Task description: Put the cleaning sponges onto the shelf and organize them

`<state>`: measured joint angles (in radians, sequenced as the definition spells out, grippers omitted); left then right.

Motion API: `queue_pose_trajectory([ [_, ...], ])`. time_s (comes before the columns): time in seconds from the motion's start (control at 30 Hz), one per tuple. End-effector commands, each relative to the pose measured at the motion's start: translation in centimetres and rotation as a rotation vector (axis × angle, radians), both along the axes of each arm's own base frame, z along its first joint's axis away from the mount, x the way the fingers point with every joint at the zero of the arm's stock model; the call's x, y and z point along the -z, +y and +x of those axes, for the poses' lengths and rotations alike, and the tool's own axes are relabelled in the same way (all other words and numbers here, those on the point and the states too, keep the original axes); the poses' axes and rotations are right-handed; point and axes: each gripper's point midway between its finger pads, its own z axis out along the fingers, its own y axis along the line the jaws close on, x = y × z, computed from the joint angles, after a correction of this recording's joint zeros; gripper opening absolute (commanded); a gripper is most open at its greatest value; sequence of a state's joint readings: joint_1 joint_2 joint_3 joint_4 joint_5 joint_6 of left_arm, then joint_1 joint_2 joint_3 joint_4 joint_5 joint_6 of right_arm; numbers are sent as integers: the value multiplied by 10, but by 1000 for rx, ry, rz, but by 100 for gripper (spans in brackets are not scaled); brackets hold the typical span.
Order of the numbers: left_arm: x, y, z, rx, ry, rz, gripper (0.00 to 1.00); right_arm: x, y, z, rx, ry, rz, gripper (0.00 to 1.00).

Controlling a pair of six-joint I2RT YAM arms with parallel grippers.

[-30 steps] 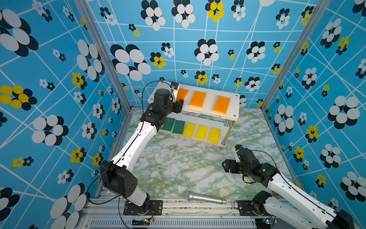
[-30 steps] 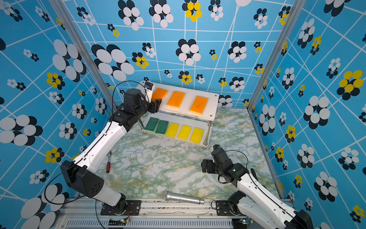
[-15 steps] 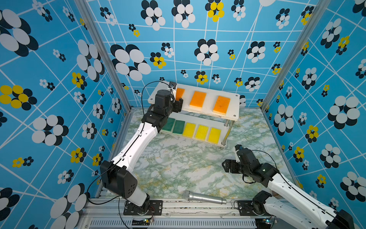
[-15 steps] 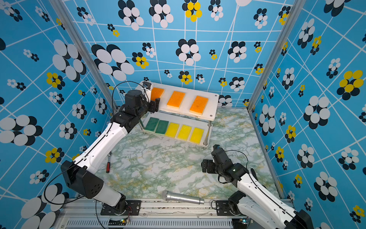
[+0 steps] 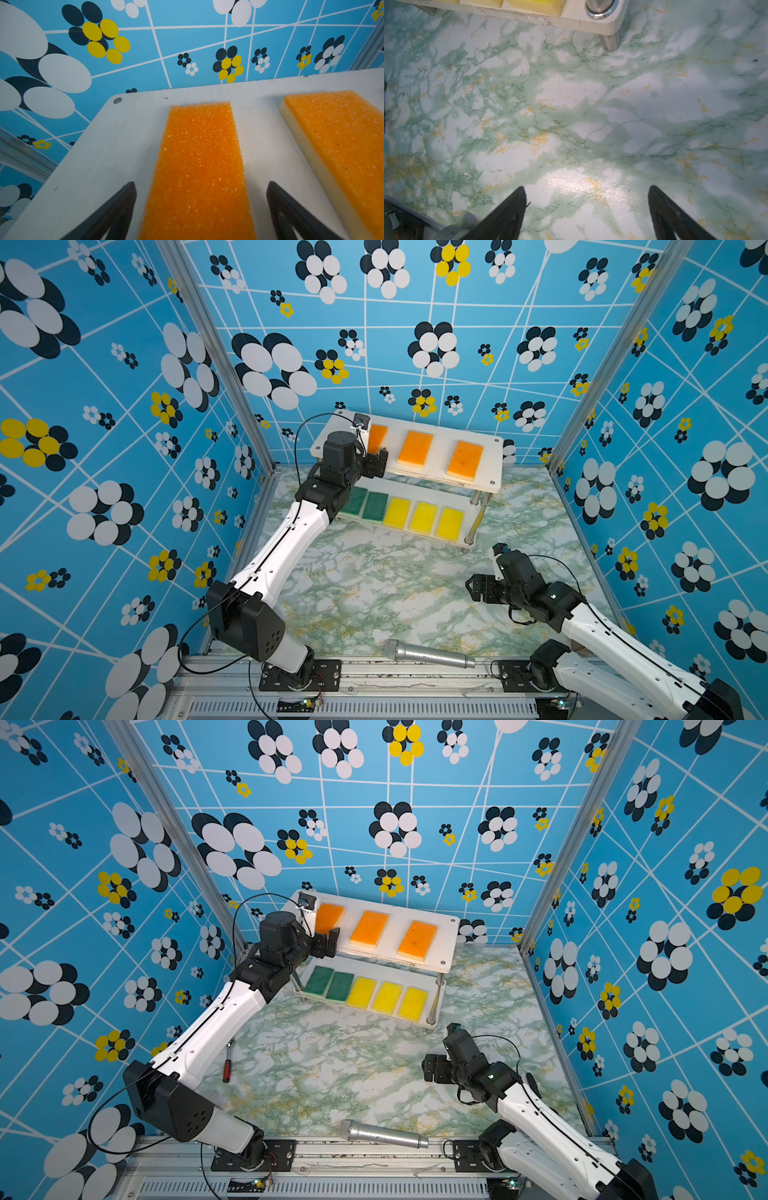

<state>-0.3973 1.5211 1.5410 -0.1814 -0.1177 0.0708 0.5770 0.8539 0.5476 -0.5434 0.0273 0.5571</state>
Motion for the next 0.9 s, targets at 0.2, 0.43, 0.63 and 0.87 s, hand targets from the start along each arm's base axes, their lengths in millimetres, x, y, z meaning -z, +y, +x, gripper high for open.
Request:
queue_pose_trajectory([
  [0.2,-73,-9,-58,136,-129,-88,99,-21,-2,5,-13,-42,-17,94],
  [0.43,-99,17,-99,96,-206,-103,99,-62,-18,29,16,-157,-82,94],
  [0.63,-71,45,-117,14,-185,-26,99,-108,-50,73,110,-270,-104,95],
  [0.87,-14,64,-128,25,-145,14,99,-137,-89,123,175,-389,-166,95],
])
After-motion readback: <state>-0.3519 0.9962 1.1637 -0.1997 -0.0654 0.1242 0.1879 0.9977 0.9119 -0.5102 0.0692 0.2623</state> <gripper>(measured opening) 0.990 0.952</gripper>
